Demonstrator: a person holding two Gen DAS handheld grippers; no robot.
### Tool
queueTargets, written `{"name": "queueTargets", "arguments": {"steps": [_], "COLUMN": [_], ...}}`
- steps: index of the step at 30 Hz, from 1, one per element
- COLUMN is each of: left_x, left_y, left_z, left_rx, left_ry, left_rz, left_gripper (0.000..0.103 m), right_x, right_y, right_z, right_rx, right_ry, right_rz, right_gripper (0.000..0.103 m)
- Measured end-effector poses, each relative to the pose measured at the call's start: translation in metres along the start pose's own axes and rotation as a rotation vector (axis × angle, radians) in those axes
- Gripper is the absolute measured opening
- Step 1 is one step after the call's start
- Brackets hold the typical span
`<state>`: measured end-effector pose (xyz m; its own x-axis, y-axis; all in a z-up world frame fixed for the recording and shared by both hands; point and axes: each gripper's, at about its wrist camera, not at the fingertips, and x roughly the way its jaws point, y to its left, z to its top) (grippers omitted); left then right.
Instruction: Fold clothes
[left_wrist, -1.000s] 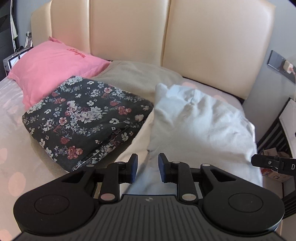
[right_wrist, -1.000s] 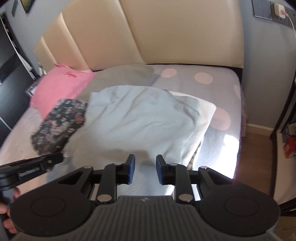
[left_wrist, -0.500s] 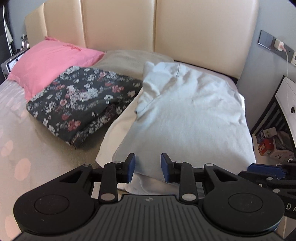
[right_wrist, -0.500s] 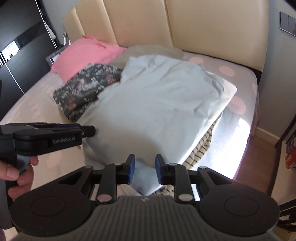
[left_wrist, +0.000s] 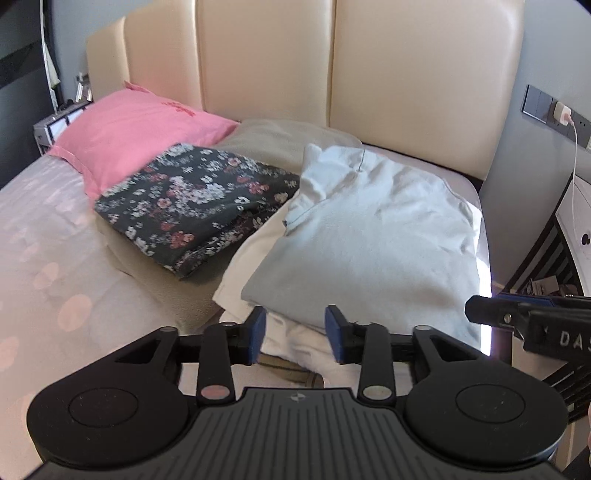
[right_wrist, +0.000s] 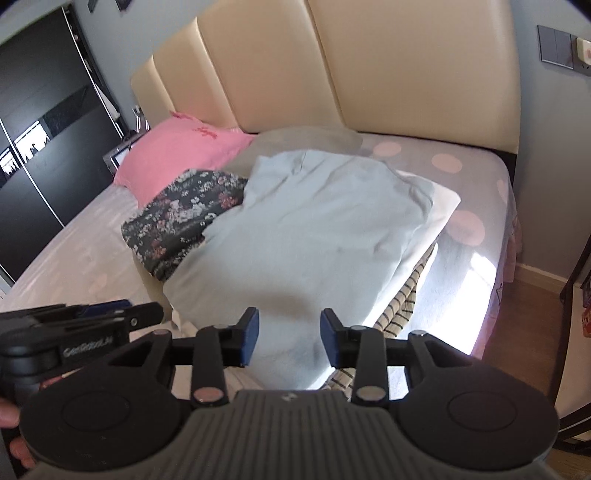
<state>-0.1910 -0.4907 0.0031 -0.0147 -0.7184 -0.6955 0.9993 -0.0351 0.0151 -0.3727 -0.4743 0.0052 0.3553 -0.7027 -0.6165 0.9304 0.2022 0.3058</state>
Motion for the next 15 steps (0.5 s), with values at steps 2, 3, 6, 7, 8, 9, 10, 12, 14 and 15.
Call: {"name": "queueTargets", "arguments": {"steps": [2, 3, 6, 7, 8, 9, 10, 12, 14, 15], "left_x": [-0.017, -0.024, -0.044, -0.050, -0.055, -0.060, -0.066, -0.078, -0.088, -0.092], "left_y": [-0.003, -0.004, -0.008, -0.009, -0.009, -0.010, -0.011, -0.012, -0.013, -0.013], "left_z": [-0.006, -0.009, -0.019, -0.022, -0.025, -0.028, -0.030, -0.037, -0.043, -0.045], "left_rx": [0.003, 0.004, -0.006, -0.015, -0.028, -0.040, -0.052, -0.073, -0.101, -0.114], "left_ry": [-0.043, -0.056, -0.090, -0.099, -0.106, -0.117, -0.132, -0.175, -0.207, -0.215], "left_rz": [0.018, 0.032, 0.076, 0.087, 0.097, 0.109, 0.121, 0.149, 0.159, 0.159], "left_gripper": [0.042, 0.042, 0.043, 0.044, 0.049, 0.052, 0.057, 0.064, 0.067, 0.069], "right_x": [-0.013, -0.019, -0.037, -0.041, -0.046, -0.051, -0.055, -0.064, -0.071, -0.074], "right_y": [0.003, 0.004, 0.006, 0.005, 0.005, 0.003, 0.001, -0.002, -0.005, -0.008], "right_z": [-0.003, -0.005, -0.010, -0.012, -0.014, -0.016, -0.018, -0.023, -0.027, -0.030], "right_rx": [-0.028, -0.042, -0.067, -0.072, -0.073, -0.071, -0.068, -0.064, -0.057, -0.050], "right_ry": [-0.043, -0.066, -0.117, -0.129, -0.141, -0.155, -0.171, -0.206, -0.231, -0.237], "right_rz": [0.000, -0.004, -0.017, -0.023, -0.030, -0.038, -0.045, -0.064, -0.083, -0.089], "right_gripper": [0.049, 0.052, 0.054, 0.054, 0.055, 0.057, 0.061, 0.069, 0.075, 0.078]}}
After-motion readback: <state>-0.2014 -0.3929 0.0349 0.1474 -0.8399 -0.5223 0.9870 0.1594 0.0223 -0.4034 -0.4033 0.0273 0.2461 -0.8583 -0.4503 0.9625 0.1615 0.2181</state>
